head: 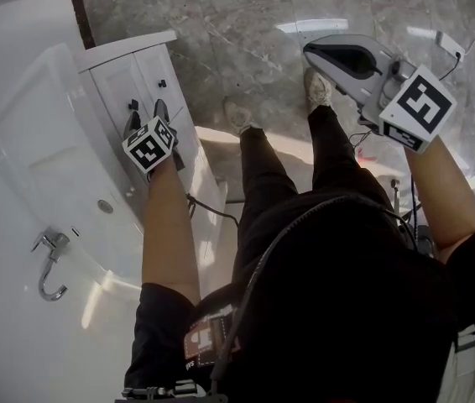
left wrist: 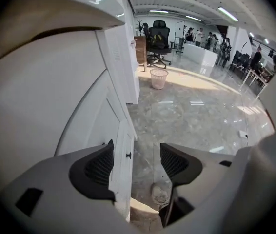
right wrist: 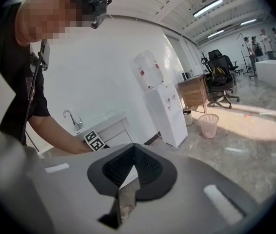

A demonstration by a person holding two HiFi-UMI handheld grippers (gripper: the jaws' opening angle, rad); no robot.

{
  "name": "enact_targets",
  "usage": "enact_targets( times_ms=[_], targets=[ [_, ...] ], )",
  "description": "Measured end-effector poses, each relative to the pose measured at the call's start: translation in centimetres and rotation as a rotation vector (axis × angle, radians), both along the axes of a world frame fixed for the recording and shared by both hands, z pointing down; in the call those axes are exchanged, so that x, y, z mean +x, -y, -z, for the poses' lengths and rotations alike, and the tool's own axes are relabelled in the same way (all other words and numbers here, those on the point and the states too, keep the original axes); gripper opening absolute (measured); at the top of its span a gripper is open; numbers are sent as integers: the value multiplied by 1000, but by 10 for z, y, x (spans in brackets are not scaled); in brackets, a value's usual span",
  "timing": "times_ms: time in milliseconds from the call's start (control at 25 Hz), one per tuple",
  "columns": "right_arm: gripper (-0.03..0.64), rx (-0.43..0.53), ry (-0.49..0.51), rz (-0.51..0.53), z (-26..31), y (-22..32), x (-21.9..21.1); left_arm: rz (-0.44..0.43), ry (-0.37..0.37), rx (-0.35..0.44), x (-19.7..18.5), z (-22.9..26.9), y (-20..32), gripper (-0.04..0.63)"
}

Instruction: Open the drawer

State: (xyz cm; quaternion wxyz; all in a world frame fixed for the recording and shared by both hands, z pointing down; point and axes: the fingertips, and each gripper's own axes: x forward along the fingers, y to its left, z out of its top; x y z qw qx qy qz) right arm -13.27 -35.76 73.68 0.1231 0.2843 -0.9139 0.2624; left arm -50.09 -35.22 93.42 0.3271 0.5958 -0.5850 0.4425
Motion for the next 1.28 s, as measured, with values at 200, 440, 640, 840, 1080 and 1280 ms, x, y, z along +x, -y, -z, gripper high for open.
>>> enact_targets(
  times_ms=[200, 440, 640, 840, 1080, 1280],
  targets=[
    [0, -29, 14, 7, -16, -9, 0, 4, 102, -32, -17, -19, 5, 326],
    [0, -79, 45, 14, -31, -19, -8, -39, 169, -75, -23, -43, 12, 333],
    [0, -105, 50, 14, -38, -26, -10, -21, 201, -64, -25, -46, 16, 333],
    [0, -120, 54, 10, -45, -26, -9, -66, 217, -72, -25, -50, 15, 331],
    [0, -125, 52, 16, -44, -30, -9, -141, 384, -173, -28, -51, 22, 332],
    [0, -131, 55, 9, -42, -30, -2, -45, 390, -229, -39, -66, 10, 333]
  ],
)
